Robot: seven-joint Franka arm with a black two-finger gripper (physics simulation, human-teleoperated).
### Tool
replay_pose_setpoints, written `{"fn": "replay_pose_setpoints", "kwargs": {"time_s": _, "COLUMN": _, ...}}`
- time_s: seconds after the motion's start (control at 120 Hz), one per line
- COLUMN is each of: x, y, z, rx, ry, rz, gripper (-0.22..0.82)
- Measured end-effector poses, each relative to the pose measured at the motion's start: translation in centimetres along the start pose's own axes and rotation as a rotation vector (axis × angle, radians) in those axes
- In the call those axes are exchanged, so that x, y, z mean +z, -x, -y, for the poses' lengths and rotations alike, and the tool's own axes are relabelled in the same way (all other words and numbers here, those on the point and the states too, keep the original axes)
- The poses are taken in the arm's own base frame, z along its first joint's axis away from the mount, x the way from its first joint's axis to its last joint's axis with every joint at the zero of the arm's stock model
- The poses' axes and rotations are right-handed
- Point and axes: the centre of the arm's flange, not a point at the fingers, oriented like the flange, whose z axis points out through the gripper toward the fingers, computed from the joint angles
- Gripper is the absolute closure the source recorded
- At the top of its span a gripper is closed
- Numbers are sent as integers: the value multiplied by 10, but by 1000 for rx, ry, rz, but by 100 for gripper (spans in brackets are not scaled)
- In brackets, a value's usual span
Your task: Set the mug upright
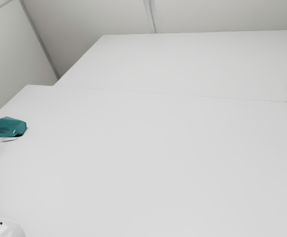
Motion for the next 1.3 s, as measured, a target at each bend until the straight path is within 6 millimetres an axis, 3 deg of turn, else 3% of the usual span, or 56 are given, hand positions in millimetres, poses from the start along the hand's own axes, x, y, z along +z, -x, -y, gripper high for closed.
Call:
{"fn": "replay_pose_setpoints", "kwargs": {"time_s": 0.692, "x": 4, "y": 24, "z": -22, "rx": -126, "ry": -13, "rz": -24, "gripper": 9}}
{"fn": "replay_pose_setpoints", "kwargs": {"time_s": 1.092, "x": 21, "y": 16, "z": -33, "rx": -135, "ry": 53, "rz": -78, "gripper": 13}}
{"fn": "replay_pose_setpoints", "kwargs": {"time_s": 1.3, "x": 28, "y": 22, "z": -50, "rx": -157, "ry": 97, "rz": -102, "gripper": 14}}
